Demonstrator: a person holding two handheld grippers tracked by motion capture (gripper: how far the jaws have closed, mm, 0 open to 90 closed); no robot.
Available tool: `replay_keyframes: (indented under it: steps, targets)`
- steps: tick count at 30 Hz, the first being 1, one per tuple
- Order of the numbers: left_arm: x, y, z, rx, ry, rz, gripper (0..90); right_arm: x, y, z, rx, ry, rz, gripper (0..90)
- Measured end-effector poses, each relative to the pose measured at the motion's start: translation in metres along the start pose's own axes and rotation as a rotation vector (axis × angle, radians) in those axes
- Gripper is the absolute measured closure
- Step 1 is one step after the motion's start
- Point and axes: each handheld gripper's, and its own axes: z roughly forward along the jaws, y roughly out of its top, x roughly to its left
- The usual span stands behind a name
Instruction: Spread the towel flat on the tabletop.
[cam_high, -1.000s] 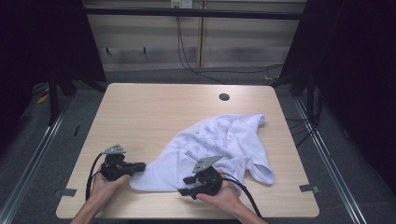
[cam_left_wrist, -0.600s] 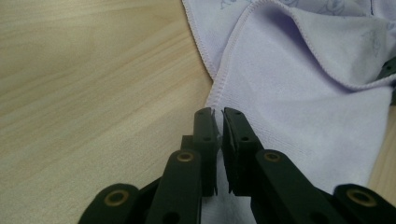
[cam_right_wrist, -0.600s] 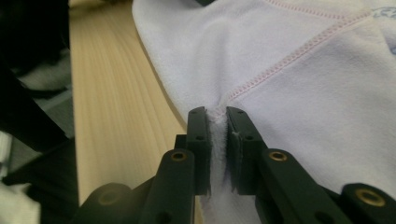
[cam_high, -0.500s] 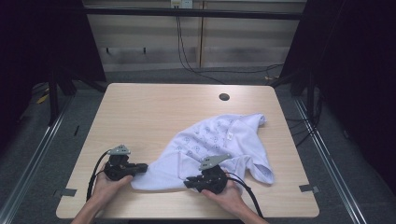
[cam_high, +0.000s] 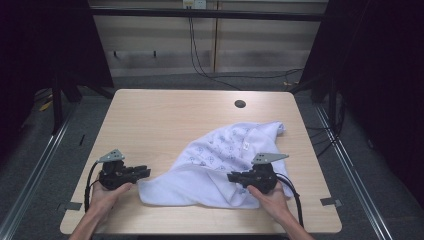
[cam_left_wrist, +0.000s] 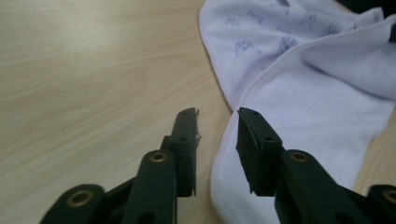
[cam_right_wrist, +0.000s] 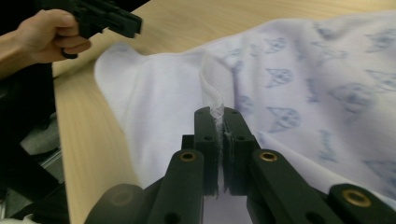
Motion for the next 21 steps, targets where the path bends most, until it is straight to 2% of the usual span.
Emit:
replay_keyframes:
  steps: [1, 2, 5, 8, 9, 10, 11, 12, 13, 15, 16, 17, 18, 19, 20, 21]
  targets:
    - [0.0, -0.002, -0.001, 0.012, 0.015, 0.008, 65.1, -0.003, -0.001, -0.002, 0.0, -0.009, 0.004, 85.8]
    - [0.001, -0.004, -0.001, 0.022, 0.011, 0.011, 65.1, -0.003, -0.001, -0.002, 0.0, -0.009, 0.004, 85.8]
    - [-0.002, -0.013, -0.002, 0.094, -0.025, 0.001, 51.9, -0.008, -0.001, -0.005, -0.001, -0.032, 0.007, 85.6]
    - [-0.005, -0.02, -0.005, 0.108, -0.02, 0.004, 49.6, -0.01, -0.002, -0.004, 0.001, -0.037, 0.004, 85.5]
    - [-0.005, -0.022, -0.006, 0.107, -0.034, 0.006, 53.9, -0.01, -0.002, -0.004, 0.006, -0.036, 0.007, 85.5]
    - [-0.005, -0.022, -0.006, 0.107, -0.034, 0.006, 63.9, -0.01, -0.002, -0.003, 0.01, -0.037, 0.004, 85.5]
    - [-0.007, -0.024, -0.007, 0.118, -0.062, 0.029, 75.2, -0.011, -0.002, -0.004, 0.011, -0.037, 0.005, 85.5]
    - [-0.007, -0.024, -0.007, 0.118, -0.062, 0.029, 82.4, -0.011, -0.002, -0.004, 0.011, -0.037, 0.005, 85.5]
    - [-0.012, -0.023, -0.01, 0.109, -0.103, 0.052, 87.2, -0.011, -0.001, -0.008, 0.008, -0.038, 0.004, 85.5]
    - [-0.014, -0.022, -0.012, 0.089, -0.109, 0.057, 87.5, -0.01, -0.001, -0.012, 0.002, -0.035, 0.004, 85.5]
    - [-0.016, -0.021, -0.017, 0.066, -0.127, 0.054, 87.7, -0.009, 0.0, -0.017, -0.009, -0.035, 0.008, 85.5]
    - [-0.021, -0.018, -0.026, 0.017, -0.138, 0.06, 87.9, -0.009, -0.001, -0.031, -0.03, -0.034, 0.009, 85.3]
    - [-0.021, -0.018, -0.026, 0.017, -0.138, 0.06, 87.9, -0.009, -0.001, -0.031, -0.03, -0.034, 0.009, 85.3]
    - [-0.029, -0.014, -0.036, -0.042, -0.167, 0.068, 88.0, -0.01, -0.003, -0.046, -0.056, -0.043, 0.021, 85.4]
    - [-0.029, -0.014, -0.036, -0.042, -0.167, 0.068, 88.0, -0.01, -0.003, -0.052, -0.066, -0.039, 0.024, 85.4]
    - [-0.039, -0.011, -0.045, -0.088, -0.201, 0.081, 88.0, -0.01, -0.004, -0.062, -0.084, -0.034, 0.032, 85.4]
